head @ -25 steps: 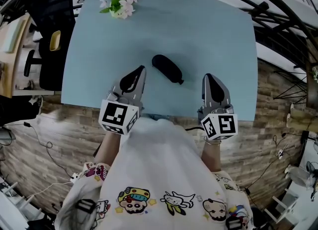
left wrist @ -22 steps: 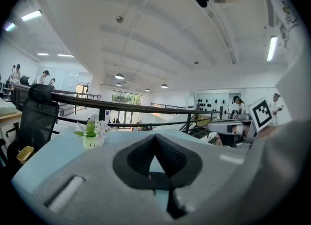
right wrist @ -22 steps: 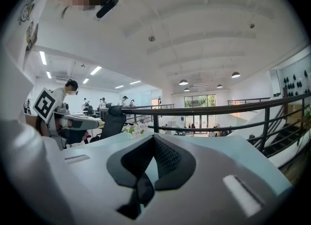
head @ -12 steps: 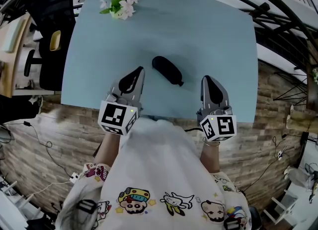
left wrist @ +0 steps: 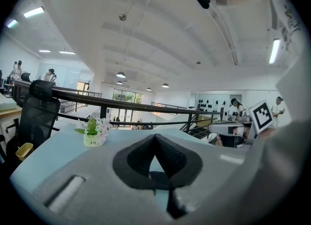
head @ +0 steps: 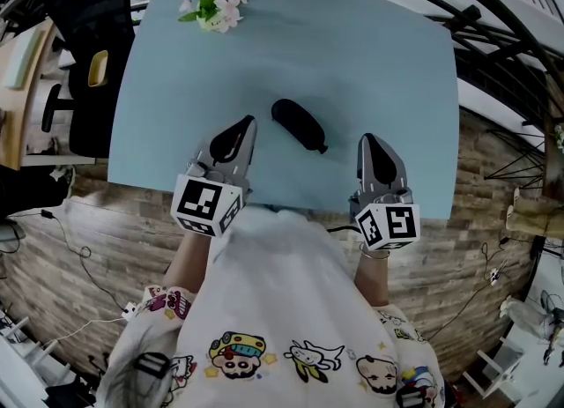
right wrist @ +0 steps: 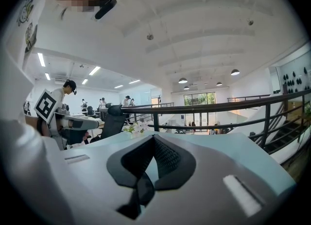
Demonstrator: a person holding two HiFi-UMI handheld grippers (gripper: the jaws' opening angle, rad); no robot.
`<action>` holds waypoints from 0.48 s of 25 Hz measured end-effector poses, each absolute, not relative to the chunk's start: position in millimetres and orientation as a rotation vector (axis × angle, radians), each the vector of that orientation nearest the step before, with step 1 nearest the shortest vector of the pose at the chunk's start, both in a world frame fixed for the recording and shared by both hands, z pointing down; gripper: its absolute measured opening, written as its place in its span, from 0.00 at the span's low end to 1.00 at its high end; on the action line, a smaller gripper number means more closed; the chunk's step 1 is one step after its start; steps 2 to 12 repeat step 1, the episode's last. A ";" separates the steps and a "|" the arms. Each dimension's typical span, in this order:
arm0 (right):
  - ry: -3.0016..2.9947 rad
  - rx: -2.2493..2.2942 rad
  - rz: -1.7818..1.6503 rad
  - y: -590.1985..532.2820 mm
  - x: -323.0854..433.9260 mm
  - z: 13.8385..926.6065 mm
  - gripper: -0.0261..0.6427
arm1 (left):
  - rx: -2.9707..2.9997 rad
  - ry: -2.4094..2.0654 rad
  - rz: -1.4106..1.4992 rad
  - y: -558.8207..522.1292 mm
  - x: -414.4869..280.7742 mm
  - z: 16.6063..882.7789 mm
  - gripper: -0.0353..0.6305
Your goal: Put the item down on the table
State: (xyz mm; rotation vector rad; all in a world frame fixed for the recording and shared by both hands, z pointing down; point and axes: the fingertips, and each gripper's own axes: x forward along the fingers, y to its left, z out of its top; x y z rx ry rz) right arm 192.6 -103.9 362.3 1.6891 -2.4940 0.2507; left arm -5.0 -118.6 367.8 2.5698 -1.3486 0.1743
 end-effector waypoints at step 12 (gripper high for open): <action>-2.494 1.691 0.249 -104.8 192.2 362.5 0.05 | 2.570 -1.345 0.169 -120.1 -6.2 367.9 0.05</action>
